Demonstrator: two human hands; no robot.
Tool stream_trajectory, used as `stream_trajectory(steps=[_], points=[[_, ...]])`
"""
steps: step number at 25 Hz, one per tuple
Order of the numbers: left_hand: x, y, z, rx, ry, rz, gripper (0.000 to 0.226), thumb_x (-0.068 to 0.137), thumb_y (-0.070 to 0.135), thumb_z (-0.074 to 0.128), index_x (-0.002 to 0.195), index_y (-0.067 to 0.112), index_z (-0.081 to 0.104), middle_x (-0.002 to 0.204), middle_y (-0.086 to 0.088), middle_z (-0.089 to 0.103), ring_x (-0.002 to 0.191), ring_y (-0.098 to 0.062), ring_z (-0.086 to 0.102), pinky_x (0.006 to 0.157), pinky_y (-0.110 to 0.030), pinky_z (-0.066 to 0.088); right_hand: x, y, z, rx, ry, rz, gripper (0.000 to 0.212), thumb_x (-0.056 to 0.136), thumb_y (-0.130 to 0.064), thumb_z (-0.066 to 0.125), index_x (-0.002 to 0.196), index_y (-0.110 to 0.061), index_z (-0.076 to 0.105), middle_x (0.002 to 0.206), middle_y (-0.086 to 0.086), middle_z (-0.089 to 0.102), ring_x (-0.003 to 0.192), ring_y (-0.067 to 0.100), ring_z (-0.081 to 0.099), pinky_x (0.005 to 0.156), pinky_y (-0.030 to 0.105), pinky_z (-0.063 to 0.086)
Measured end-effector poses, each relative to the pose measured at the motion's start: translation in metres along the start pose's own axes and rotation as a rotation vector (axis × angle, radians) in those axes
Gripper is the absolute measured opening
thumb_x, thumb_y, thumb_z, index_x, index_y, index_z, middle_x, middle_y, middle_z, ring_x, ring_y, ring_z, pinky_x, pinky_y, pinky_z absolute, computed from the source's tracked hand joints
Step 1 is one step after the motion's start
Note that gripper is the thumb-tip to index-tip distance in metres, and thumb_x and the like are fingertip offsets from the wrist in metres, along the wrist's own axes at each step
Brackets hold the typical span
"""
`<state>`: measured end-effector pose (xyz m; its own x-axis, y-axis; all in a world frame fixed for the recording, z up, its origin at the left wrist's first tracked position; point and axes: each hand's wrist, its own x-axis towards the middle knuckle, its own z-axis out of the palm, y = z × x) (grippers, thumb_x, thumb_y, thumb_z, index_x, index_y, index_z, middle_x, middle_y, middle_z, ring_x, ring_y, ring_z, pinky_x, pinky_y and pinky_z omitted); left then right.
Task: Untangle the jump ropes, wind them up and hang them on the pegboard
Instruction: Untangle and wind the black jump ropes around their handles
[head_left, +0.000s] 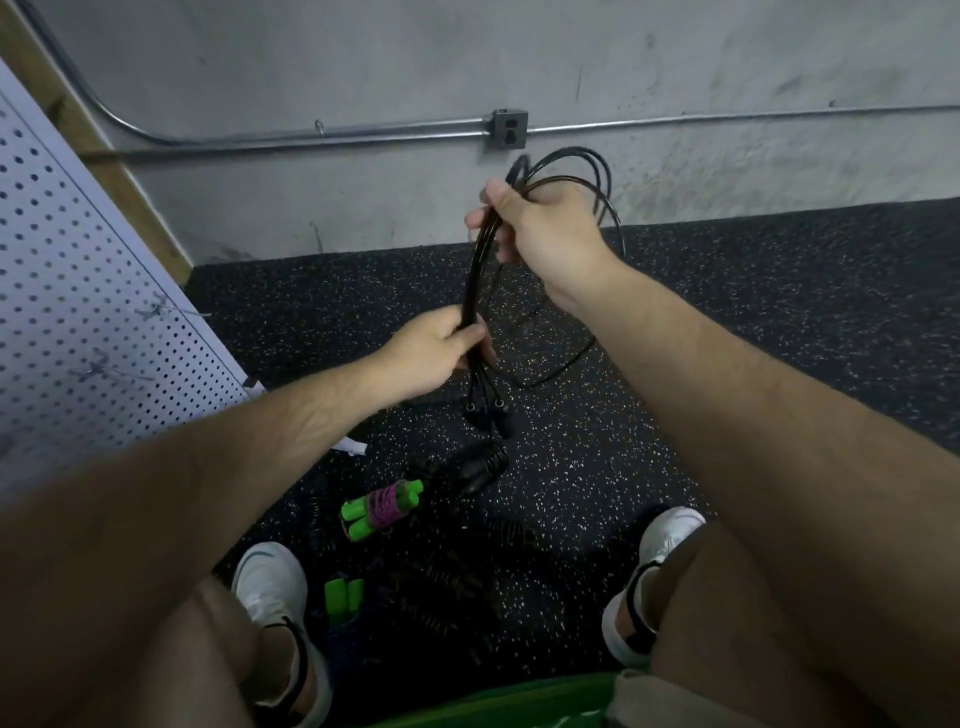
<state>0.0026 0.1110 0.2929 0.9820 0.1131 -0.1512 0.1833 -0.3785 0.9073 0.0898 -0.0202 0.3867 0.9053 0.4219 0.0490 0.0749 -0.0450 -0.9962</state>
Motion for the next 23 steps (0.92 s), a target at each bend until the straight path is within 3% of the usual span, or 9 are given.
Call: stream_trajectory(steps=[3,5,7,10,13,16,20,23], points=[[0.009,0.024,-0.01,-0.004,0.122,0.074,0.02,0.107,0.018,0.047,0.1,0.011,0.065,0.094,-0.005,0.076,0.092,-0.022,0.075,0.088,-0.042,0.06,-0.005,0.005,-0.015,-0.216,-0.135,0.044,0.032,0.101,-0.039,0.058,0.108,-0.009,0.066,0.088,0.003,0.07,0.069,0.015,0.06,0.063,0.027,0.05],[0.017,0.039,-0.023,0.055,0.195,0.14,0.023,0.107,0.022,0.047,0.096,0.014,0.066,0.089,-0.004,0.076,0.086,-0.025,0.074,0.083,-0.046,0.06,-0.013,0.016,-0.018,-0.466,-0.38,0.103,0.019,0.096,-0.033,0.064,0.107,-0.018,0.066,0.095,0.0,0.07,0.08,0.015,0.064,0.07,0.029,0.05],[0.022,0.051,-0.03,0.061,0.197,0.174,0.025,0.108,0.021,0.046,0.092,0.019,0.066,0.084,0.0,0.074,0.079,-0.019,0.072,0.075,-0.041,0.058,-0.018,0.03,-0.014,-0.648,-0.521,0.107,0.006,0.093,-0.027,0.069,0.095,-0.026,0.063,0.088,-0.008,0.066,0.076,0.005,0.059,0.068,0.026,0.044],[0.027,0.058,-0.033,0.065,0.163,0.207,0.027,0.108,0.021,0.044,0.093,0.018,0.067,0.086,-0.001,0.074,0.075,-0.011,0.069,0.064,-0.028,0.051,-0.014,0.046,-0.003,-0.702,-0.385,0.017,0.021,0.097,-0.029,0.066,0.077,-0.025,0.062,0.079,-0.001,0.066,0.063,0.008,0.056,0.066,0.03,0.044],[0.028,0.058,-0.037,-0.009,0.159,0.186,0.027,0.108,0.022,0.045,0.098,0.014,0.069,0.089,-0.006,0.074,0.071,-0.006,0.069,0.058,-0.019,0.049,-0.011,0.047,0.0,-0.576,-0.352,0.044,0.02,0.095,-0.033,0.067,0.084,-0.016,0.068,0.087,0.013,0.07,0.069,0.018,0.061,0.076,0.041,0.056],[0.027,0.057,-0.041,0.018,0.149,0.194,0.026,0.108,0.024,0.047,0.102,0.016,0.071,0.09,-0.001,0.076,0.078,-0.013,0.072,0.065,-0.028,0.056,-0.01,0.045,0.001,-0.594,-0.349,0.043,0.021,0.096,-0.031,0.066,0.091,-0.011,0.071,0.092,0.014,0.074,0.07,0.019,0.066,0.075,0.037,0.058],[0.029,0.053,-0.05,0.057,0.198,0.162,0.024,0.106,0.031,0.052,0.095,0.022,0.072,0.096,0.001,0.074,0.086,-0.024,0.073,0.075,-0.042,0.062,-0.009,0.041,0.002,-0.643,-0.306,0.029,0.021,0.097,-0.028,0.066,0.09,-0.011,0.075,0.082,0.003,0.076,0.058,0.011,0.064,0.059,0.026,0.053],[0.031,0.053,-0.055,0.042,0.238,0.165,0.027,0.106,0.03,0.051,0.088,0.023,0.07,0.083,0.003,0.07,0.074,-0.013,0.066,0.071,-0.038,0.059,-0.007,0.035,-0.001,-0.641,-0.266,0.042,0.024,0.098,-0.029,0.064,0.092,-0.009,0.075,0.084,0.005,0.077,0.058,0.011,0.063,0.06,0.027,0.053]])
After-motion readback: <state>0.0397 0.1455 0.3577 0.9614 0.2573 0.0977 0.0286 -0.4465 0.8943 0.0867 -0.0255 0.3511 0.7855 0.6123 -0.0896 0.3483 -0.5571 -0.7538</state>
